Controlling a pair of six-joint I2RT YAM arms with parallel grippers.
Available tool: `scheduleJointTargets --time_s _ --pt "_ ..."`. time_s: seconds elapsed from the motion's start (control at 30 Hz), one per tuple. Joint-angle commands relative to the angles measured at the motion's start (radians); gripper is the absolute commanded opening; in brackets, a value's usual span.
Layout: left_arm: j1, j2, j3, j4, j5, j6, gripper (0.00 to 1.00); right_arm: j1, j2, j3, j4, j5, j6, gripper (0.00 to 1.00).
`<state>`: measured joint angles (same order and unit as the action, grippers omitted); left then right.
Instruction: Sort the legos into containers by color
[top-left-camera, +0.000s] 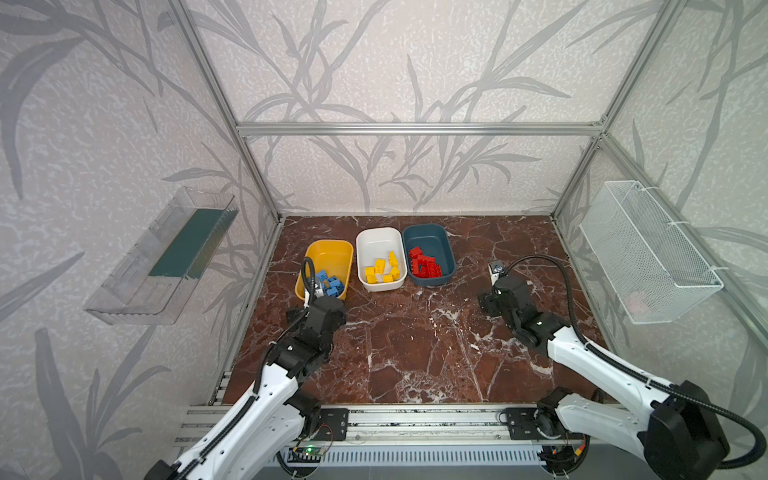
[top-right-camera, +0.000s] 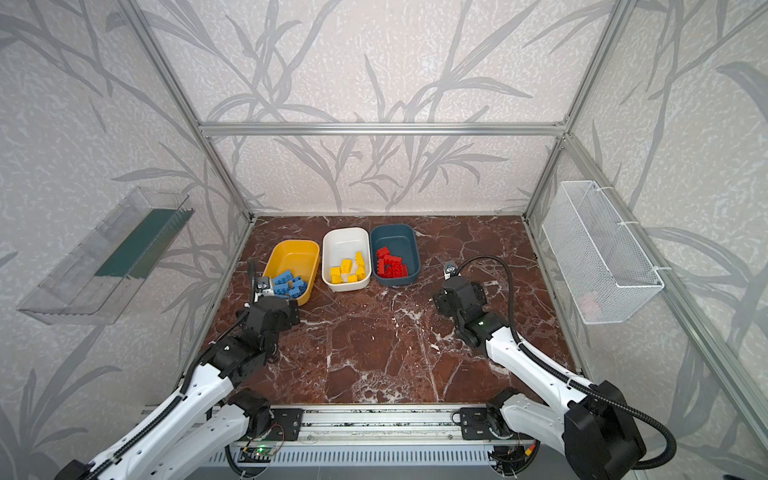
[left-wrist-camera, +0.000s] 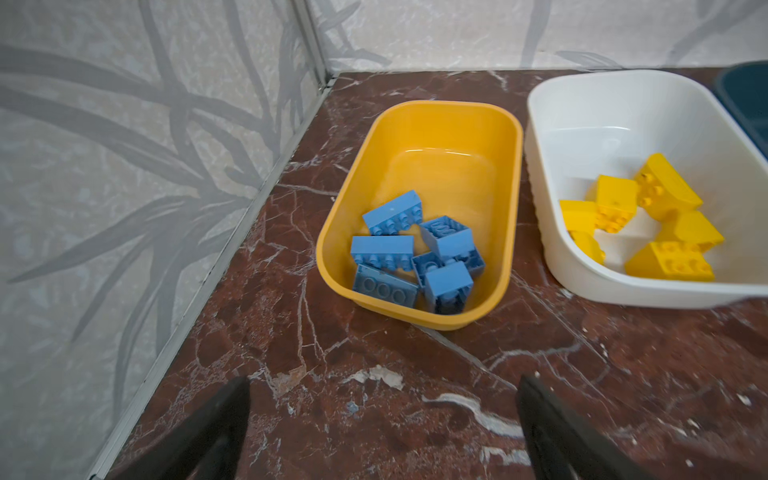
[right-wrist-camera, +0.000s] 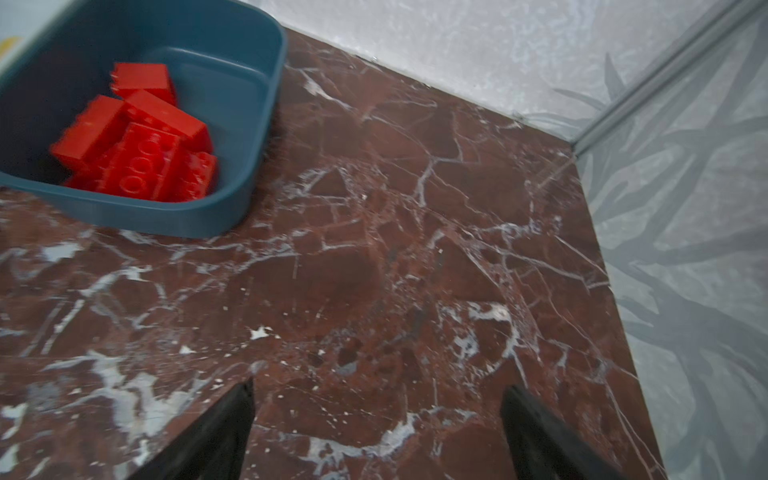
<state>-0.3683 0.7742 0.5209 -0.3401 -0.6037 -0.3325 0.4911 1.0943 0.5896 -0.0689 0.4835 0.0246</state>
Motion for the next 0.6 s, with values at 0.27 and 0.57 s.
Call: scheduleJointTargets --time_s 0.27,0.57 --pt "0.321 0.336 -0.034 0.516 0.285 0.124 0.99 -0.214 0.119 -0.153 0.395 -0.053 0.006 0.93" --pt "0.363 0.624 -0.001 0.796 0.369 0.217 0.99 -0.296 0.264 -0.177 0.673 -0.116 -0.012 0.93"
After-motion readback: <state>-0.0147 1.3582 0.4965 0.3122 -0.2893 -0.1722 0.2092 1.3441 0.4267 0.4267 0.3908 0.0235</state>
